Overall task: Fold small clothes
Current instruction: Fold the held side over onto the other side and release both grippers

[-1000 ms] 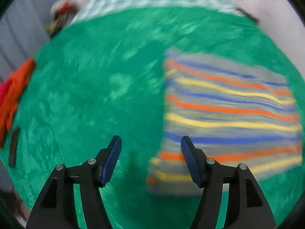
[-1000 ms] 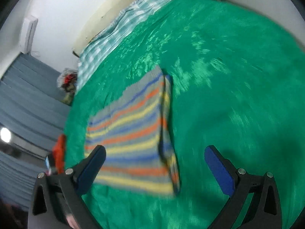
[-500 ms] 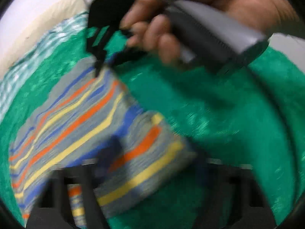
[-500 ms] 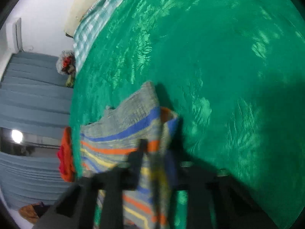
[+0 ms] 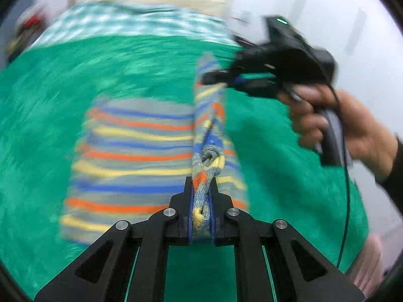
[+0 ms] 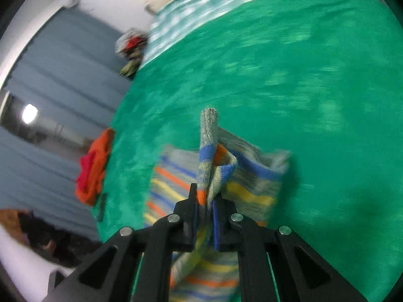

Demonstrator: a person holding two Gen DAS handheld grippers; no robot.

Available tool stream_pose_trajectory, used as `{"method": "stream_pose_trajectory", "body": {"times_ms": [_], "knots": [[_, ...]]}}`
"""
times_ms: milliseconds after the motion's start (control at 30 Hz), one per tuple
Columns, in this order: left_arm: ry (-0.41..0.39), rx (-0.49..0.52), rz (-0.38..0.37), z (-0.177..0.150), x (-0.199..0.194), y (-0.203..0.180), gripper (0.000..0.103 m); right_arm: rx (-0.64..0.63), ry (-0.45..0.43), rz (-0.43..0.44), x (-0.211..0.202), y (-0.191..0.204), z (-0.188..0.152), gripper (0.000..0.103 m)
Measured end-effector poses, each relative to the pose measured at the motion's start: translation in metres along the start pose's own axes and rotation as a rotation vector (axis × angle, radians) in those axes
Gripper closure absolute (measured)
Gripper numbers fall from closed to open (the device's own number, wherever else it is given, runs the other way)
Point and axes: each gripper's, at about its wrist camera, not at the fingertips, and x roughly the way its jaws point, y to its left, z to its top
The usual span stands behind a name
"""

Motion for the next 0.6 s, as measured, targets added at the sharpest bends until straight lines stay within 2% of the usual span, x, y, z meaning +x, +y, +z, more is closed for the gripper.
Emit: {"method": "stream_pose_trajectory", "body": {"times_ms": [100, 267, 300, 333, 367, 400, 433, 467, 533, 600], "knots": [[0.009, -0.096, 0.062, -0.007, -0.007, 0.053, 0.095, -0.033, 0.037, 0.017, 0.050, 0.037, 0.004, 0.093], [0.045, -0.160, 0.120, -0.030, 0.000, 0.095, 0.094, -0.055, 0.095, 0.009, 0.129, 0.072, 0.006, 0.093], [0.053, -0.164, 0.144, -0.038, 0.003, 0.100, 0.091, -0.053, 0.100, 0.010, 0.139, 0.074, 0.005, 0.093], [0.076, -0.172, 0.174, -0.039, 0.011, 0.111, 0.079, -0.054, 0.104, 0.013, 0.154, 0.077, 0.003, 0.092], [0.095, -0.185, 0.190, -0.032, 0.024, 0.121, 0.074, -0.057, 0.102, 0.022, 0.161, 0.079, 0.001, 0.085], [0.101, -0.208, 0.201, -0.034, 0.021, 0.131, 0.058, -0.057, 0.097, 0.023, 0.168, 0.079, -0.002, 0.080], [0.088, -0.240, 0.202, -0.038, 0.010, 0.138, 0.046, -0.046, 0.086, 0.020, 0.174, 0.079, -0.004, 0.060], [0.069, -0.260, 0.202, -0.038, 0.001, 0.142, 0.043, -0.023, 0.057, 0.029, 0.171, 0.079, -0.005, 0.050], [0.027, -0.264, 0.204, -0.036, -0.016, 0.145, 0.039, 0.006, -0.020, 0.085, 0.151, 0.075, -0.004, 0.050], [0.016, -0.226, 0.189, -0.031, -0.022, 0.137, 0.037, 0.001, -0.090, 0.085, 0.120, 0.073, -0.007, 0.050]]}}
